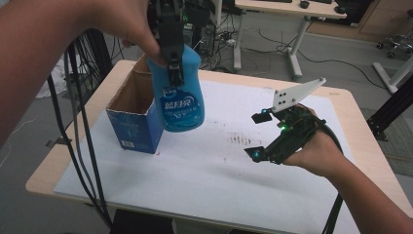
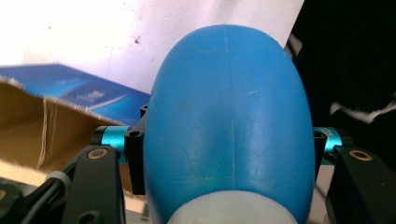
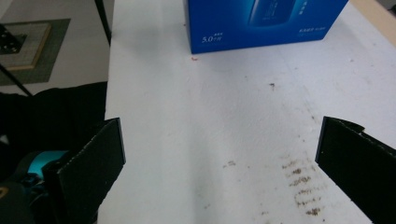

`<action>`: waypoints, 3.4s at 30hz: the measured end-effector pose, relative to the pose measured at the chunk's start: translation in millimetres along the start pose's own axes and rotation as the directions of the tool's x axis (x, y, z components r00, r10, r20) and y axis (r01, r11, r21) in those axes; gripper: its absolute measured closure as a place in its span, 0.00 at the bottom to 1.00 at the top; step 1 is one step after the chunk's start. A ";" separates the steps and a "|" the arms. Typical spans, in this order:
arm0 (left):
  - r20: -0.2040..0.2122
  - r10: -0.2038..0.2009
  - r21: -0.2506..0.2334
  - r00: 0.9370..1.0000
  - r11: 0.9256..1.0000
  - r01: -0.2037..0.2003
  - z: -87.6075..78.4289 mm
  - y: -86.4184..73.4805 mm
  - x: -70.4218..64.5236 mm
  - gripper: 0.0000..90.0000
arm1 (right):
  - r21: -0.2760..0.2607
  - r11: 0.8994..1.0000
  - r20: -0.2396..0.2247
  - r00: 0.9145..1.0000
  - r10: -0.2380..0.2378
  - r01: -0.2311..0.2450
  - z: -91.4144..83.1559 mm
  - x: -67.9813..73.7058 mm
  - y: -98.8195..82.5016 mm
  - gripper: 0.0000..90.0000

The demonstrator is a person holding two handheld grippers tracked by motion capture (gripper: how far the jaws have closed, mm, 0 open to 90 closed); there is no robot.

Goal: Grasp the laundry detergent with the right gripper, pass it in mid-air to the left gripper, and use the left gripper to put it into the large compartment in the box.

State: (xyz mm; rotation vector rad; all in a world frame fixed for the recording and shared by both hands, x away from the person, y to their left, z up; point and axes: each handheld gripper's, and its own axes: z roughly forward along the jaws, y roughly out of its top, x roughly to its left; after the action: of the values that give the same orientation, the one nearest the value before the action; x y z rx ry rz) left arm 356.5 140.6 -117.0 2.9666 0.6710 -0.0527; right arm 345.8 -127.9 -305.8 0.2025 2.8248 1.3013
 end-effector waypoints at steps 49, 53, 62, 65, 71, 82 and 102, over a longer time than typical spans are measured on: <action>-0.067 -0.289 0.155 0.955 0.942 0.297 104.5 -70.8 111.1 0.44 | 0.152 0.988 0.050 0.999 -0.003 -0.005 -5.8 -11.7 -0.6 0.01; -0.069 -0.207 0.173 0.976 0.961 0.216 117.8 -70.0 111.5 0.43 | 0.158 0.987 0.051 0.999 0.001 -0.009 -4.5 -13.0 -1.0 0.01; -0.068 -0.070 0.184 0.995 0.980 0.081 140.5 -70.6 113.2 0.43 | 0.169 0.986 0.048 0.999 0.002 -0.010 -0.1 -14.7 -0.4 0.01; -0.072 -0.047 0.185 0.996 0.981 0.060 147.8 -70.9 113.2 0.43 | 0.170 0.985 0.049 0.999 0.000 -0.008 1.0 -14.4 0.2 0.01; -0.058 -0.023 0.184 0.998 0.982 0.033 161.7 -73.9 114.9 0.43 | 0.172 0.985 0.052 0.999 -0.001 -0.008 0.0 -14.6 -0.6 0.01; -0.038 -0.032 0.152 0.999 0.988 0.038 166.2 -76.3 116.8 0.42 | 0.175 0.984 0.053 0.999 0.002 -0.012 0.8 -14.4 -0.9 0.01; -0.082 -0.028 0.128 0.996 0.991 0.038 135.8 -72.5 109.4 0.19 | 0.176 0.984 0.050 0.999 -0.005 -0.004 2.2 -13.6 -0.5 0.01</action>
State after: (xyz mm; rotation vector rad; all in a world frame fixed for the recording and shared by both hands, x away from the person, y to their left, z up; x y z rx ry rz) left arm 422.4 238.3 -264.6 3.0964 0.7548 0.0215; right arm 359.3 -128.2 -308.0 0.2345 2.8956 1.0296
